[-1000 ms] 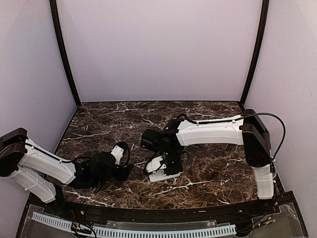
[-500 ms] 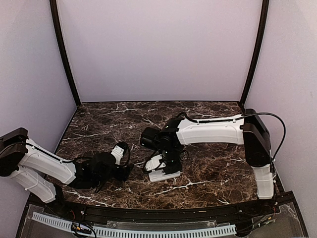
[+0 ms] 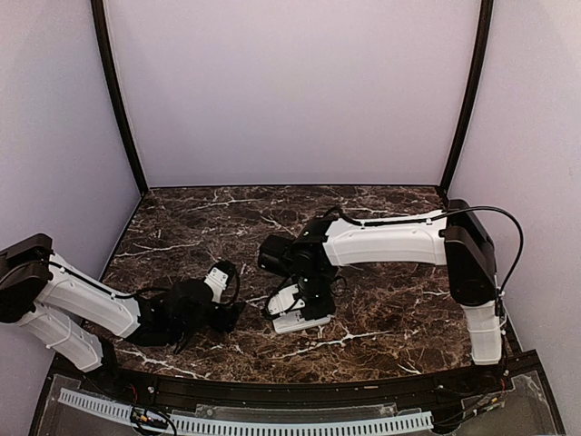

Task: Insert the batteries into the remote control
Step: Place the battery cover on the remote control without the battery cover.

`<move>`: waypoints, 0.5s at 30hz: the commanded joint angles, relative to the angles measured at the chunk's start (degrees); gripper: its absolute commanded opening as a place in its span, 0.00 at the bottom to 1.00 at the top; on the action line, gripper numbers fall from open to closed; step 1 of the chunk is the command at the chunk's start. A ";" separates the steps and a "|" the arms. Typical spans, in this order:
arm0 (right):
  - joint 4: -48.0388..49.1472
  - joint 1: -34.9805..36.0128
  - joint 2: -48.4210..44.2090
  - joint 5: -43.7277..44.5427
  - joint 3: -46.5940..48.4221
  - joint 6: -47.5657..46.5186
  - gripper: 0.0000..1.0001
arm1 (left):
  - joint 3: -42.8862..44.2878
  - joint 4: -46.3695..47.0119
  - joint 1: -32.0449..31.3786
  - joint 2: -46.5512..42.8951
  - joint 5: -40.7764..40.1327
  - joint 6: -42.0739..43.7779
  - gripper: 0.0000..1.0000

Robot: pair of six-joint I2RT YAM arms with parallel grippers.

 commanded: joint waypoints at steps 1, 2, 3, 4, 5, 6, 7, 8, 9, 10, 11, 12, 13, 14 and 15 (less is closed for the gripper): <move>-1.03 -0.22 1.42 -0.84 -0.04 -0.01 0.14 | -0.19 0.23 -0.05 0.33 0.25 0.88 0.78; -1.05 -0.24 1.49 -0.75 0.16 0.07 0.14 | -0.19 0.25 -0.04 0.26 0.25 0.90 0.78; -1.03 -0.24 1.60 -0.87 0.42 0.08 0.14 | -0.15 0.23 -0.04 0.26 0.25 0.91 0.78; -1.01 -0.24 1.76 -0.95 0.75 0.13 0.14 | -0.16 0.21 -0.04 0.26 0.32 0.87 0.78; -1.07 -0.29 1.92 -1.05 1.01 0.17 0.14 | -0.13 0.22 -0.04 0.33 0.37 0.89 0.78; -1.16 -0.36 2.09 -1.08 1.19 0.10 0.14 | -0.13 0.25 -0.04 0.43 0.37 0.93 0.78; -1.16 -0.38 2.31 -1.08 1.35 0.10 0.14 | -0.12 0.21 -0.04 0.59 0.36 0.97 0.78; -1.24 -0.47 2.52 -1.01 1.48 0.17 0.14 | -0.04 0.25 -0.04 0.60 0.34 1.04 0.78; -1.27 -0.50 2.72 -0.93 1.62 0.17 0.14 | -0.03 0.25 -0.04 0.57 0.34 1.01 0.78; -1.30 -0.57 2.94 -0.76 1.77 0.17 0.14 | -0.06 0.22 -0.04 0.59 0.28 1.01 0.78; -1.33 -0.61 3.03 -0.69 1.93 0.24 0.14 | -0.05 0.23 -0.04 0.54 0.26 1.07 0.78; -1.35 -0.64 3.07 -0.72 2.10 0.30 0.14 | -0.07 0.21 -0.04 0.54 0.21 1.08 0.78; -1.36 -0.72 3.10 -0.85 2.24 0.39 0.14 | -0.12 0.24 0.00 0.42 0.23 1.09 0.78; -1.29 -0.81 3.06 -0.98 2.51 0.49 0.14 | -0.11 0.26 -0.03 0.34 0.20 1.04 0.78; -1.38 -0.85 3.11 -0.99 2.71 0.59 0.14 | -0.10 0.26 -0.04 0.39 0.23 1.01 0.78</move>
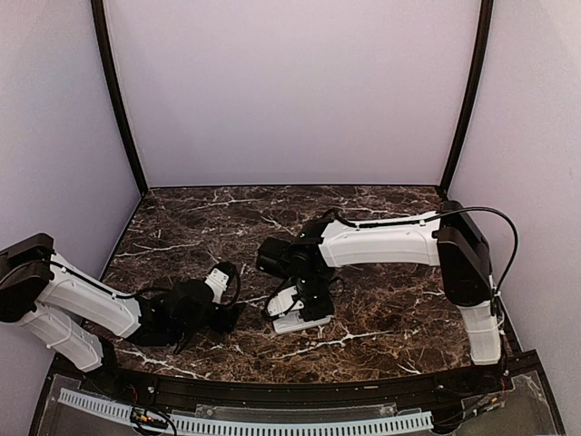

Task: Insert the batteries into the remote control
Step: Place the battery cover on the remote control without the battery cover.

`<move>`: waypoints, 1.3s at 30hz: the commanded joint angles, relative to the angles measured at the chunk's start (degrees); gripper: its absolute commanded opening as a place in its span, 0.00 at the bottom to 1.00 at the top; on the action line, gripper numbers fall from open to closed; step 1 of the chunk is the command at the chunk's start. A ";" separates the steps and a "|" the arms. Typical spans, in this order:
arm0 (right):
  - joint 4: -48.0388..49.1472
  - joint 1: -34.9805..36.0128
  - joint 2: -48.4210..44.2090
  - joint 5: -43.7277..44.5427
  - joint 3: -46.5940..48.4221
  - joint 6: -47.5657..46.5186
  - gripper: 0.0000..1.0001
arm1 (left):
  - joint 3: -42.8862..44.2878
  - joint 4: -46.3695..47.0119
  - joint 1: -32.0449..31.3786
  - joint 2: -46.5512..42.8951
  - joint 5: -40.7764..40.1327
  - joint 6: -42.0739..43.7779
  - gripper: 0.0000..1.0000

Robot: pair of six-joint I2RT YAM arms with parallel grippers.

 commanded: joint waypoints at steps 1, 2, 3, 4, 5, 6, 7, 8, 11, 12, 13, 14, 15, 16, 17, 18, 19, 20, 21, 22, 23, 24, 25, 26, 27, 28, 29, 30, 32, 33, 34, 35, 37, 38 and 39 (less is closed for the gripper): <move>-0.89 -0.56 1.23 -0.80 1.95 0.61 0.14 | -0.10 0.27 -0.04 0.08 0.25 0.55 0.78; -0.96 -0.69 1.24 -0.61 2.12 0.73 0.13 | -0.12 0.26 -0.04 0.10 0.28 0.61 0.78; -1.00 -0.71 1.21 -0.46 2.28 0.85 0.13 | -0.07 0.26 -0.04 0.15 0.29 0.58 0.78; -0.97 -0.77 1.15 -0.41 2.47 0.93 0.13 | -0.03 0.23 -0.04 0.18 0.27 0.57 0.78; -1.06 -0.85 1.13 -0.40 2.53 1.13 0.13 | 0.03 0.20 -0.04 0.24 0.29 0.62 0.78; -1.20 -0.87 0.99 -0.40 2.53 1.17 0.13 | 0.05 0.24 -0.04 0.26 0.27 0.62 0.78; -1.32 -0.88 0.89 -0.21 2.35 1.18 0.13 | 0.03 0.23 0.00 0.28 0.28 0.69 0.78; -1.45 -0.91 0.72 0.13 2.09 1.23 0.13 | 0.05 0.21 -0.03 0.29 0.29 0.71 0.78; -1.64 -0.82 0.28 -0.01 1.51 1.52 0.13 | -0.05 0.07 -0.04 0.21 0.30 0.75 0.78; -1.85 -0.72 0.31 -0.23 1.53 1.74 0.13 | -0.03 0.13 -0.04 0.21 0.30 0.82 0.78; -2.03 -0.60 0.23 -0.30 1.56 1.91 0.13 | -0.02 0.11 -0.04 0.16 0.30 0.94 0.78; -2.20 -0.57 0.30 -0.37 1.57 2.01 0.13 | -0.06 0.16 -0.09 0.18 0.30 1.01 0.78; -2.34 -0.48 0.35 -0.24 1.63 2.05 0.13 | -0.09 0.12 -0.05 0.20 0.30 1.05 0.78; -2.49 -0.31 0.59 -0.27 1.65 2.12 0.13 | -0.05 0.16 -0.05 0.20 0.30 1.02 0.78; -2.54 -0.20 0.70 -0.15 1.72 2.14 0.13 | -0.02 0.16 -0.04 0.20 0.30 1.01 0.78; -2.64 -0.02 0.84 -0.16 1.81 2.15 0.13 | -0.06 0.09 -0.04 0.09 0.30 1.00 0.78; -2.68 0.12 1.03 -0.18 1.89 2.27 0.13 | -0.07 -0.03 -0.04 0.10 0.30 0.92 0.78; -2.79 0.25 1.26 -0.18 2.06 2.38 0.13 | -0.04 -0.01 -0.09 0.04 0.30 0.95 0.78; -2.81 0.27 1.42 -0.37 2.16 2.55 0.13 | -0.09 -0.04 -0.12 -0.01 0.23 1.02 0.78; -2.81 0.27 1.54 -0.58 2.28 2.58 0.13 | -0.09 -0.08 -0.08 -0.05 0.22 1.04 0.78; -2.72 0.28 1.71 -0.77 2.41 2.59 0.13 | -0.05 -0.08 -0.03 -0.06 0.21 1.04 0.78; -2.70 0.28 1.86 -0.83 2.44 2.54 0.14 | -0.09 -0.05 -0.04 -0.02 0.21 1.05 0.78; -2.69 0.33 2.03 -0.84 2.52 2.46 0.14 | -0.09 -0.06 -0.04 0.00 0.21 1.13 0.78; -2.70 0.34 2.22 -0.84 2.67 2.42 0.14 | -0.03 -0.09 -0.09 0.02 0.21 1.11 0.78; -2.67 0.39 2.38 -0.84 2.89 2.49 0.14 | -0.02 -0.12 -0.05 0.02 0.17 1.13 0.78; -2.74 0.40 2.52 -1.02 3.15 2.50 0.14 | -0.08 -0.15 -0.05 0.02 0.19 1.11 0.78; -2.78 0.39 2.59 -1.16 3.37 2.50 0.15 | -0.09 -0.15 -0.09 0.02 0.20 1.09 0.78; -2.67 0.35 2.75 -1.26 3.58 2.46 0.15 | -0.10 -0.11 -0.07 0.07 0.21 1.07 0.78; -2.67 0.39 2.87 -1.25 3.90 2.41 0.15 | -0.08 -0.14 0.00 0.17 0.21 1.07 0.78; -2.62 0.34 3.05 -1.15 4.00 2.46 0.15 | -0.05 -0.15 -0.05 0.19 0.21 1.11 0.78; -2.61 0.38 3.11 -1.11 4.10 2.40 0.15 | 0.00 -0.15 -0.05 0.26 0.21 1.10 0.78; -2.64 0.32 3.27 -1.04 4.18 2.49 0.15 | 0.04 -0.11 -0.04 0.35 0.21 1.13 0.78; -2.62 0.34 3.34 -0.93 4.35 2.58 0.15 | 0.07 -0.11 -0.02 0.37 0.21 1.10 0.78; -2.63 0.38 3.36 -0.93 4.42 2.59 0.15 | 0.03 -0.08 -0.04 0.37 0.25 1.10 0.78; -2.66 0.41 3.46 -0.99 4.46 2.59 0.15 | 0.05 -0.12 0.00 0.38 0.29 1.08 0.78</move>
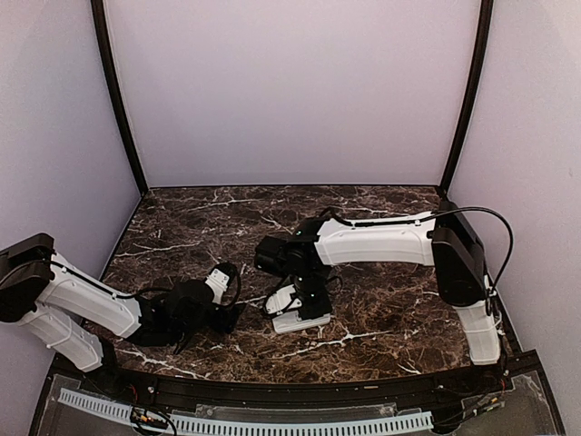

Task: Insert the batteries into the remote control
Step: Place the battery cover on the remote control without the battery cover.

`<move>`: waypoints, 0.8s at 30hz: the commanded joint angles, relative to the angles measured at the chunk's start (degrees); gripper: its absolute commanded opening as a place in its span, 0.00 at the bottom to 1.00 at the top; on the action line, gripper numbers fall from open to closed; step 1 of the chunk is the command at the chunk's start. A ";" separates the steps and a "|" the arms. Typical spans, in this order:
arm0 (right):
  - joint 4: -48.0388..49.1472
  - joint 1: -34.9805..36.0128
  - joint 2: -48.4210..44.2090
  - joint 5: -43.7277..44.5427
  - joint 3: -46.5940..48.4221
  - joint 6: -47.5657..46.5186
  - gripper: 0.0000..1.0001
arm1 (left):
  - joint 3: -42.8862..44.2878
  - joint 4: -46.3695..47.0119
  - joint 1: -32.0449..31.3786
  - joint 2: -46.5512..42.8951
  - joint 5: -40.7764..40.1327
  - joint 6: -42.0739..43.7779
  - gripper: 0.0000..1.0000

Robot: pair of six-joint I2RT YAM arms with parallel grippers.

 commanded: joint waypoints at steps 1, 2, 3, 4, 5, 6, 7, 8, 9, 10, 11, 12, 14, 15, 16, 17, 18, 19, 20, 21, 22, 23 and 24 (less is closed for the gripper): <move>-0.27 0.46 1.52 -0.85 1.43 0.82 0.15 | 0.03 -0.15 -0.03 0.29 0.23 0.48 0.78; -0.30 0.51 1.55 -0.86 1.43 0.82 0.15 | 0.01 -0.14 -0.04 0.27 0.22 0.49 0.78; -0.34 0.60 1.55 -1.05 1.43 0.82 0.16 | 0.04 -0.14 -0.04 0.23 0.17 0.56 0.78; -0.47 0.59 1.55 -1.29 1.48 0.82 0.17 | 0.01 -0.13 -0.09 0.28 0.14 0.53 0.78; -0.58 0.68 1.55 -1.65 1.51 0.80 0.17 | 0.06 -0.09 -0.05 0.24 0.13 0.58 0.78; -0.72 0.70 1.55 -2.00 1.47 0.82 0.18 | 0.07 -0.12 -0.05 0.28 0.12 0.58 0.78; -0.81 0.77 1.55 -2.08 1.37 0.82 0.18 | 0.07 -0.13 -0.04 0.28 0.19 0.57 0.78; -0.88 0.77 1.44 -2.09 1.23 0.82 0.19 | 0.07 -0.18 -0.04 0.29 0.20 0.53 0.78; -0.89 0.83 1.26 -2.14 0.98 0.82 0.20 | 0.07 -0.20 -0.04 0.29 0.21 0.51 0.78; -0.98 0.83 1.14 -2.15 0.80 0.82 0.21 | 0.08 -0.22 -0.04 0.29 0.21 0.51 0.78; -0.92 0.79 1.04 -2.03 0.53 0.82 0.22 | 0.08 -0.17 -0.04 0.29 0.21 0.57 0.78; -0.83 0.73 0.90 -1.93 0.35 0.74 0.24 | 0.05 -0.17 -0.04 0.33 0.21 0.58 0.78; -0.57 0.77 0.85 -1.42 0.25 0.71 0.30 | 0.00 -0.19 -0.04 0.37 0.25 0.59 0.78; -0.60 0.81 0.93 -1.12 0.36 0.73 0.32 | 0.04 -0.21 -0.04 0.37 0.22 0.54 0.78; -0.49 0.75 0.96 -0.94 0.49 0.73 0.34 | 0.04 -0.22 -0.02 0.38 0.26 0.53 0.78; -0.35 0.81 0.94 -0.76 0.61 0.73 0.36 | 0.06 -0.22 -0.03 0.38 0.24 0.52 0.78; -0.33 0.79 0.96 -0.69 0.71 0.73 0.36 | 0.07 -0.20 -0.04 0.38 0.23 0.55 0.78; -0.25 0.78 0.94 -0.51 0.75 0.72 0.36 | 0.03 -0.21 -0.04 0.38 0.28 0.57 0.78; -0.11 0.79 0.96 -0.27 0.85 0.69 0.37 | 0.02 -0.28 -0.04 0.33 0.29 0.56 0.78; -0.05 0.75 0.94 -0.11 0.90 0.77 0.37 | 0.05 -0.25 -0.04 0.30 0.29 0.53 0.78; -0.08 0.73 0.89 -0.07 0.98 0.81 0.38 | 0.07 -0.25 -0.04 0.29 0.30 0.55 0.78; -0.02 0.78 0.88 -0.04 1.07 0.86 0.39 | 0.07 -0.28 -0.04 0.29 0.30 0.62 0.78; -0.06 0.76 0.79 -0.05 1.20 0.90 0.39 | 0.07 -0.19 -0.04 0.25 0.36 0.66 0.78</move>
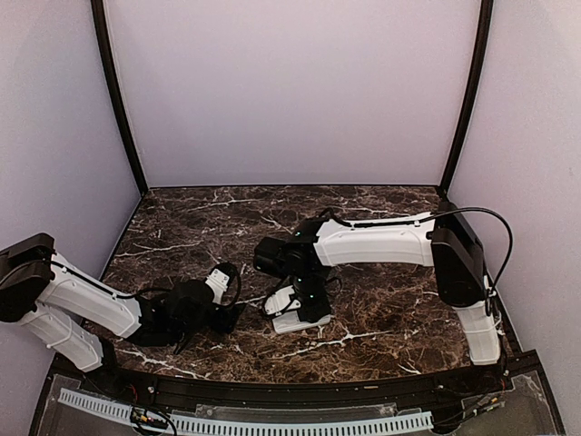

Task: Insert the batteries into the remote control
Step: Place the battery cover on the remote control without the battery cover.

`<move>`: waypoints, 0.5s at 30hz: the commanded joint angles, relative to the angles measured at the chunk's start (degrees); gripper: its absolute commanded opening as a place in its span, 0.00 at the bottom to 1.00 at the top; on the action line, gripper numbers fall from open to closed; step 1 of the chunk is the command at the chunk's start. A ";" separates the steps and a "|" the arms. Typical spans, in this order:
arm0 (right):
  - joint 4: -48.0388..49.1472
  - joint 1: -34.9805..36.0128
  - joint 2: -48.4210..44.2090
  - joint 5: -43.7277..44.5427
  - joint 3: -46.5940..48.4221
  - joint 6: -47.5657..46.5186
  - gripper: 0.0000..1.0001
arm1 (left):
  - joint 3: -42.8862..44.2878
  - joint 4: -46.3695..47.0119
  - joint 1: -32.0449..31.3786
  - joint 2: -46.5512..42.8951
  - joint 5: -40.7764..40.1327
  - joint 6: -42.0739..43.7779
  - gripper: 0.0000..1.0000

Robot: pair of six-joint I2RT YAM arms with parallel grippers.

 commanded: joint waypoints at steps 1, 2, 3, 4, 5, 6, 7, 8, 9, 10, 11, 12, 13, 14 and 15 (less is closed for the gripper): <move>0.11 0.51 0.51 0.37 0.96 0.65 0.40 | 0.07 -0.12 -0.04 0.10 0.37 0.69 0.78; 0.14 0.49 0.36 0.20 1.08 0.87 0.41 | 0.05 -0.13 -0.09 0.09 0.45 0.77 0.78; -0.09 0.46 0.23 0.05 1.23 1.05 0.42 | 0.06 -0.09 -0.06 0.07 0.46 0.80 0.78; -0.20 0.44 0.12 -0.07 1.32 1.22 0.43 | 0.07 -0.01 -0.07 0.03 0.47 0.85 0.78; -0.29 0.48 -0.05 -0.14 1.26 1.40 0.44 | 0.01 0.07 -0.06 -0.01 0.47 0.84 0.78; -0.22 0.49 -0.26 -0.24 1.26 1.54 0.45 | -0.05 0.10 -0.09 -0.01 0.52 0.96 0.78; -0.23 0.47 -0.60 -0.39 1.26 1.56 0.47 | -0.04 0.19 -0.07 -0.08 0.54 0.94 0.78; -0.28 0.46 -0.92 -0.44 1.23 1.64 0.48 | -0.12 0.20 -0.05 -0.14 0.60 1.06 0.78; -0.13 0.44 -1.25 -0.45 1.25 1.63 0.50 | -0.17 0.21 0.00 -0.18 0.62 1.08 0.78; 0.07 0.48 -1.63 -0.38 1.33 1.71 0.51 | -0.14 0.22 -0.03 -0.23 0.64 1.11 0.78; 0.24 0.47 -1.93 -0.38 1.39 1.72 0.53 | -0.15 0.26 -0.04 -0.31 0.69 1.15 0.78; 0.49 0.46 -2.35 -0.36 1.49 1.78 0.54 | -0.17 0.28 -0.06 -0.44 0.66 1.20 0.78; 0.77 0.48 -2.75 -0.36 1.58 1.83 0.55 | -0.21 0.26 -0.05 -0.54 0.70 1.27 0.78; 1.16 0.41 -3.04 -0.44 1.60 1.83 0.56 | -0.20 0.28 -0.05 -0.78 0.73 1.27 0.78; 1.41 0.39 -3.39 -0.46 1.68 1.91 0.57 | -0.26 0.37 -0.04 -0.93 0.78 1.45 0.78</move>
